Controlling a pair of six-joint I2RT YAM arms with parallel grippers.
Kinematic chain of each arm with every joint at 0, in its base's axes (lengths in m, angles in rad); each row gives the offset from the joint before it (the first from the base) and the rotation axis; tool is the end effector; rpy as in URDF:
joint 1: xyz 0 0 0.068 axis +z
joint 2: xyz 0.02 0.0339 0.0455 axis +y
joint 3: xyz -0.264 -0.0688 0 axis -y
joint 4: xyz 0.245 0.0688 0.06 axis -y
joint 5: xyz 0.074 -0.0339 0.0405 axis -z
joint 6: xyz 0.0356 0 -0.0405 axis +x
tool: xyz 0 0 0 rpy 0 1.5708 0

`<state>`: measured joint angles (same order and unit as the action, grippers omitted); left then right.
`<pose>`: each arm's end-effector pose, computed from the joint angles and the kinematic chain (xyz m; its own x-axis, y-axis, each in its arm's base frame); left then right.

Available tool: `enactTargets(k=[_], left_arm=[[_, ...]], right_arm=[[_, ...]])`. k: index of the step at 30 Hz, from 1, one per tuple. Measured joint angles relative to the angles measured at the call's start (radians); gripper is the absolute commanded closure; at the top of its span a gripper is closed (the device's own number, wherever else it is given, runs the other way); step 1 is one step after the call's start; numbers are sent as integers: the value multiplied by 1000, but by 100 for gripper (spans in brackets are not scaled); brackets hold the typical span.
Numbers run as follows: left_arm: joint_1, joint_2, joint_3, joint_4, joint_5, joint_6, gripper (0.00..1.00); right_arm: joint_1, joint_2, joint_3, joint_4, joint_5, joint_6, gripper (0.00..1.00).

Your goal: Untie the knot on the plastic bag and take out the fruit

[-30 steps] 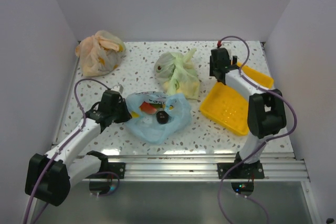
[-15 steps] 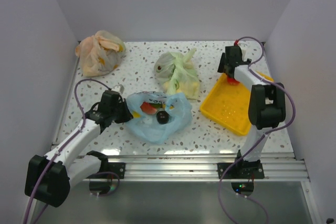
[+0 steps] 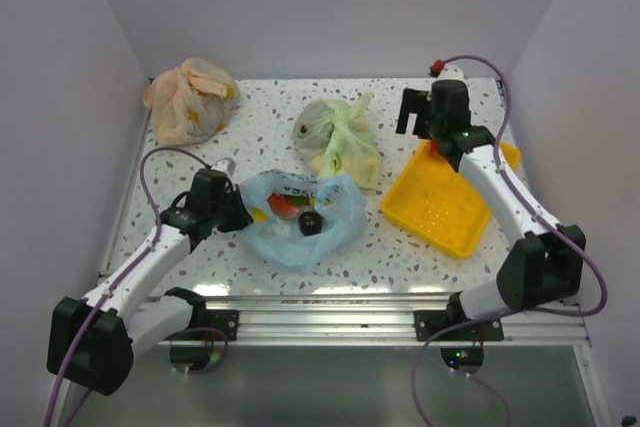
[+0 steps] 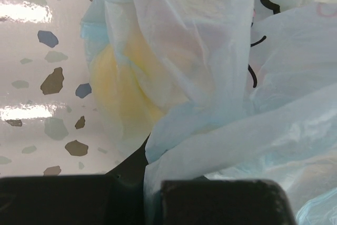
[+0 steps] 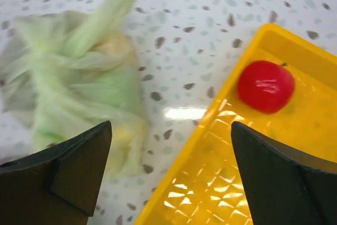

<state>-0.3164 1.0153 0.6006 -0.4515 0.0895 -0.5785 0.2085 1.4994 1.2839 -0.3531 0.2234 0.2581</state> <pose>0.1892 -0.0653 0.2106 -0.8058 -0.3092 -0.5051 -0.0903 0.9071 -0.4112 0.3391 0.0637 0.3245 -0.5142 0.1456 -0.8452 0.1159 0.9882 0.0997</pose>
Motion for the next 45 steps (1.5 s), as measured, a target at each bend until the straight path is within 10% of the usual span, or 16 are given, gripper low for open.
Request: enactTargets(k=[10,19,45], left_arm=[[0,1,49,-39,-19,18,100],[0,2,39,-43,-19,17,100],[0,-11,-10,-42,-18,12,100]], right_arm=[[505,-205,-19,-50,-162,-95,5],[797,-62,-27,-51,-241,-114,22],[740,347,-98,39,-102,-38,34]])
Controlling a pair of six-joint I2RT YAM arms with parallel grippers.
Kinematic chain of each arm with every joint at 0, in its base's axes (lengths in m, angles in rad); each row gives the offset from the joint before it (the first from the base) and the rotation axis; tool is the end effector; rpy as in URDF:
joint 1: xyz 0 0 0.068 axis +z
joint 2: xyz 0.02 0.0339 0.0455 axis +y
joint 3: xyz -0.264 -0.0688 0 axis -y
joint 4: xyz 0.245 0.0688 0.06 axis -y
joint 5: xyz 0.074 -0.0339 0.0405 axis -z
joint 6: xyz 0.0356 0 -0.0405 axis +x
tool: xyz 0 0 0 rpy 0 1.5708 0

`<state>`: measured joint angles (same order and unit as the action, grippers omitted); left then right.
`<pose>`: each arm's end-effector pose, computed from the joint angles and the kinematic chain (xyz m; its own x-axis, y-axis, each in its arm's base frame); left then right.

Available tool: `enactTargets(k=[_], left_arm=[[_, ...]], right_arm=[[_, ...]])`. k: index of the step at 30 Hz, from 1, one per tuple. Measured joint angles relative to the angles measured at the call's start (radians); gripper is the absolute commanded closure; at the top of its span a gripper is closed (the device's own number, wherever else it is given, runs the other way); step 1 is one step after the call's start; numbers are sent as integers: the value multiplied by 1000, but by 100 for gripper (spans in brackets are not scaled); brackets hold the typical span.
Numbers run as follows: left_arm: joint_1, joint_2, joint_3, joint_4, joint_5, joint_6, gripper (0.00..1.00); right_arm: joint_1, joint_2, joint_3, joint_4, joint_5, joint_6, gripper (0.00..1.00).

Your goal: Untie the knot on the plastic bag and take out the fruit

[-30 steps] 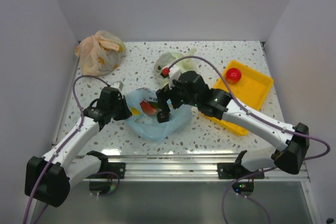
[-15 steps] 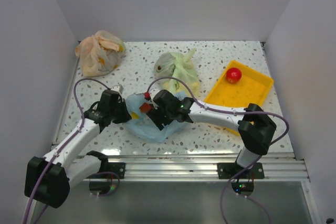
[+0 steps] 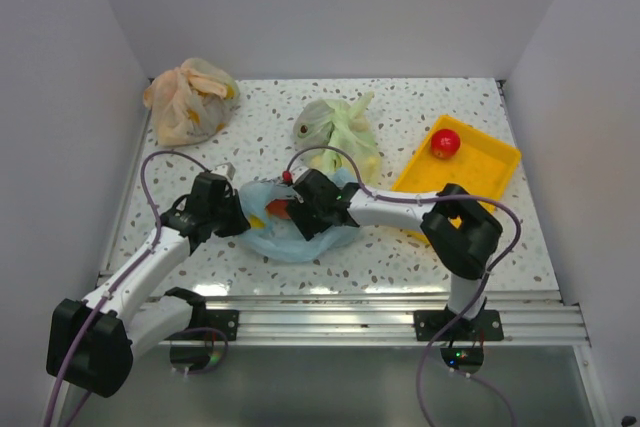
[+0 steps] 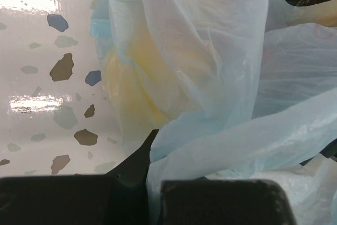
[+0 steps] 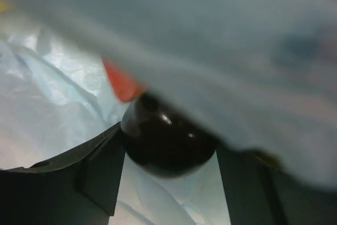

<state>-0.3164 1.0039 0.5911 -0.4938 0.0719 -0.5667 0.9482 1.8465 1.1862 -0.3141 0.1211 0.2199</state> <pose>0.1838 -0.0629 0.2066 -0.8205 -0.2948 -0.4897 -0.1044 0.9196 -0.3787 0.2272 0.3091 0.1742 -0.6381 -0.5176 -0.5699 -0.6431 0.7653 0.0250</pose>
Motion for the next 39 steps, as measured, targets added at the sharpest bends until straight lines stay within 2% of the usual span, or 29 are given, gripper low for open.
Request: enactTargets(k=[1,5,8,10,23,26,31,36,39], left_arm=[[0,0,0,1,0,0,100],[0,0,0,4,0,-2,100],[0,0,0,5,0,-2,100],[0,0,0,5,0,-2,100],[0,0,0,-2,-21,0,100],[0,0,0,-2,-24,1,100],[0,0,0,-2,-24,2,100],[0,-6,0,-4,-24,2,100],[0,-10,0,-7,-23,2,100]], right_arm=[[0,13,0,4,-9,1,44],[0,22,3,22,-31,4,67],[0,13,3,22,-37,3,75],[0,-8,3,18,-39,0,78],[-21,-375,93,-28,-42,-81,79],[-116,-454,95,-34,10,-95,78],[-399,-505,60,-31,135,-80,77],[-661,-461,-12,-38,198,-16,77],[-782,-390,-30,-38,203,39,72]])
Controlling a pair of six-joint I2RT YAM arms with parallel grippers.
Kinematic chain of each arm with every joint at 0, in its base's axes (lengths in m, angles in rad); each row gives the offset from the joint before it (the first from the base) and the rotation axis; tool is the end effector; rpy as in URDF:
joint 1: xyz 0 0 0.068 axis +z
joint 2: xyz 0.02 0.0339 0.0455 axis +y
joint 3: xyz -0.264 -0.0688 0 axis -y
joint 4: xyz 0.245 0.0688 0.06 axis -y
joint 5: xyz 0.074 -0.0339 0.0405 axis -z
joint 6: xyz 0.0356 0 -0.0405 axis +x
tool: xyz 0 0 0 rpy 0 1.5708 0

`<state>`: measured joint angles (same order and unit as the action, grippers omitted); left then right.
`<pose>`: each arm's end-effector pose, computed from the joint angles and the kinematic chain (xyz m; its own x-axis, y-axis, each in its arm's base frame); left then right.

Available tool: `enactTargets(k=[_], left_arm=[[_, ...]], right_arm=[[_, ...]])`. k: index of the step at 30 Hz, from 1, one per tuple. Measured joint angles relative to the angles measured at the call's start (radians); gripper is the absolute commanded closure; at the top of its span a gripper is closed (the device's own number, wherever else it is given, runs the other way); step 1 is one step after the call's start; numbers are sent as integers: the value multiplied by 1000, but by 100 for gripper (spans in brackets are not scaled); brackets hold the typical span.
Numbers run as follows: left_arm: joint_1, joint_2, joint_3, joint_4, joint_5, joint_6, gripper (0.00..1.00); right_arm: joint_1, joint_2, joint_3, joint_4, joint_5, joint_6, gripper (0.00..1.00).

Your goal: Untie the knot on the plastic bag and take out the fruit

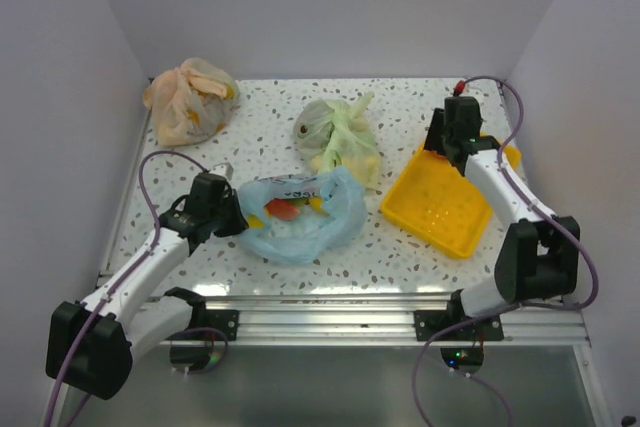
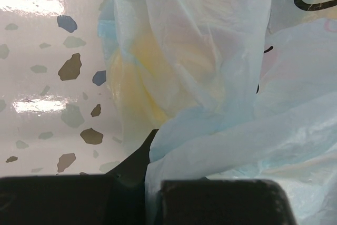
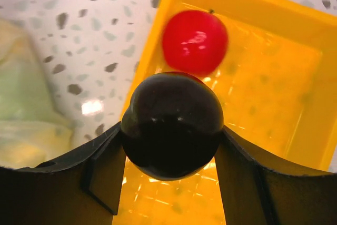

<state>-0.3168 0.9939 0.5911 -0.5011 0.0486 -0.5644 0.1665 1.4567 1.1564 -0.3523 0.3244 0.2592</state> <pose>0.1826 -0.0617 0.2078 -0.8126 -0.2959 -0.5022 -0.1124 0.9249 -0.3631 0.3247 0.0431 0.2952 -0.5551 0.1531 -0.8176 0.2430 0.9699 0.0165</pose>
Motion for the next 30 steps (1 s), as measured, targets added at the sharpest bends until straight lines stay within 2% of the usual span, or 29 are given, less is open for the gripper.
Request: enactTargets(k=[2,5,6,8,9,17,22,25,30], left_arm=[[0,-5,0,-2,0,0,100],[0,-11,0,-2,0,0,100],[0,-11,0,-2,0,0,100],[0,-12,0,-2,0,0,100],[0,-13,0,-2,0,0,100],[0,-14,0,-2,2,0,100],[0,-14,0,-2,1,0,100],[0,-14,3,-3,0,0,100],[0,-11,16,-7,-1,0,100]], right_arm=[[-73,54,-5,0,-1,38,69],[-159,138,-5,3,0,83,52],[-177,160,-5,4,1,93,35],[-212,208,-5,3,2,119,17],[-222,227,-5,1,4,128,2],[-229,234,1,-34,10,151,1],[-191,103,-12,-44,-76,123,1],[-76,-26,-14,-36,-134,74,1],[199,-167,-13,-1,-255,-11,6]])
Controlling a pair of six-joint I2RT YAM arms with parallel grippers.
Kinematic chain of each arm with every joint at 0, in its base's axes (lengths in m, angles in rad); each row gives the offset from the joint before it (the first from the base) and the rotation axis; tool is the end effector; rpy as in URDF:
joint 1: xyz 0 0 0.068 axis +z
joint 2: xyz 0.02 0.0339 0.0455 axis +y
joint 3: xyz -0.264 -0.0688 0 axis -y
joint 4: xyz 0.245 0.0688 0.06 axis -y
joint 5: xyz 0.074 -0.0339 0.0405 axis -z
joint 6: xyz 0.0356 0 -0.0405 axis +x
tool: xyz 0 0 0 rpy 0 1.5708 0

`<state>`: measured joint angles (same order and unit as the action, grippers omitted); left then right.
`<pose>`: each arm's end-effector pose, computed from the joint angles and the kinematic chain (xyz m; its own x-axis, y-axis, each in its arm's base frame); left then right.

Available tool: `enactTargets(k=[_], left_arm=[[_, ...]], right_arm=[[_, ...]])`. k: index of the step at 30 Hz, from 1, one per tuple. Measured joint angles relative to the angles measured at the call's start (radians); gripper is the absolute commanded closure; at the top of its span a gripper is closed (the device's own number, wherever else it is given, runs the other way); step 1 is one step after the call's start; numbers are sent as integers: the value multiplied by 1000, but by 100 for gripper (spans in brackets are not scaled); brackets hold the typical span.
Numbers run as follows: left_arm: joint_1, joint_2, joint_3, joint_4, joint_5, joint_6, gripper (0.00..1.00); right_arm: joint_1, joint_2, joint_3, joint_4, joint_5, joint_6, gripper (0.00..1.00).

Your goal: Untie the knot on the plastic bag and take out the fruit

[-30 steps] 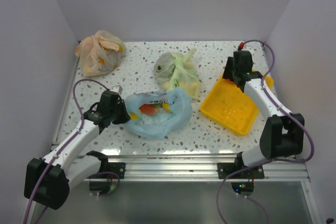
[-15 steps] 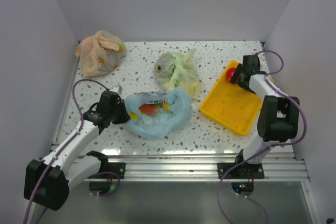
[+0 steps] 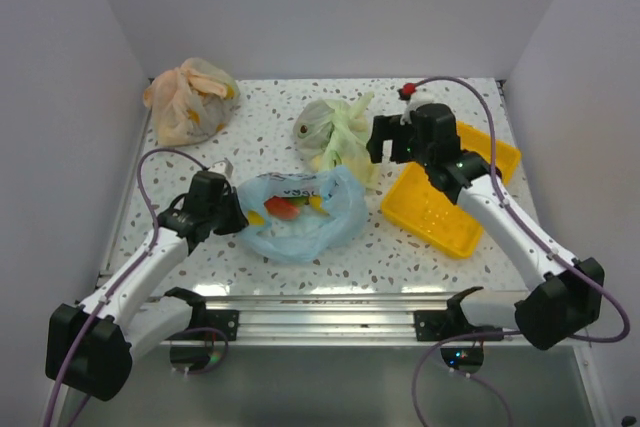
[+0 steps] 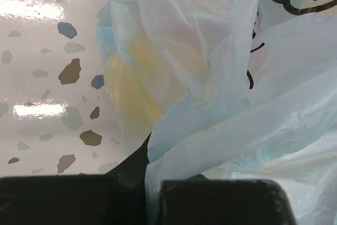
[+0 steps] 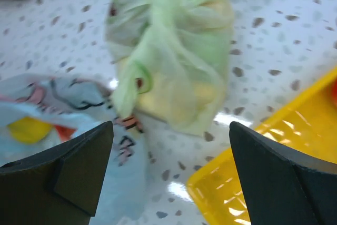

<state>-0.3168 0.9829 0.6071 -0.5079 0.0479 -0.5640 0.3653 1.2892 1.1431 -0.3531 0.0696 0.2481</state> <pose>0.1829 -0.0617 0.2144 -0.8026 -0.2988 -0.5163 -0.1053 0.9229 -0.3704 0.2754 0.1027 0.3384 -0.5070 0.0684 -0.8593 -0.1804 0.9664 0.1833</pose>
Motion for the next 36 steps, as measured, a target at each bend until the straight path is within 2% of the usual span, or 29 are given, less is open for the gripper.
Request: enactTargets(k=[7,8,14,18,24,36], left_arm=[[0,13,27,-11,-5,0,100],[0,14,29,-11,-6,0,100],[0,19,37,-17,-13,0,100],[0,19,37,-26,-19,0,100],[0,19,37,-35,-26,0,100],[0,4,36,-40,-26,0,100]], right_arm=[[343,-45,-1,64,-138,-90,12],[393,-42,-1,68,-148,-99,16],[586,80,18,106,-197,-123,25],[638,211,25,130,-219,-122,28],[643,355,25,157,-204,-120,35],[642,539,82,241,-62,-149,32]])
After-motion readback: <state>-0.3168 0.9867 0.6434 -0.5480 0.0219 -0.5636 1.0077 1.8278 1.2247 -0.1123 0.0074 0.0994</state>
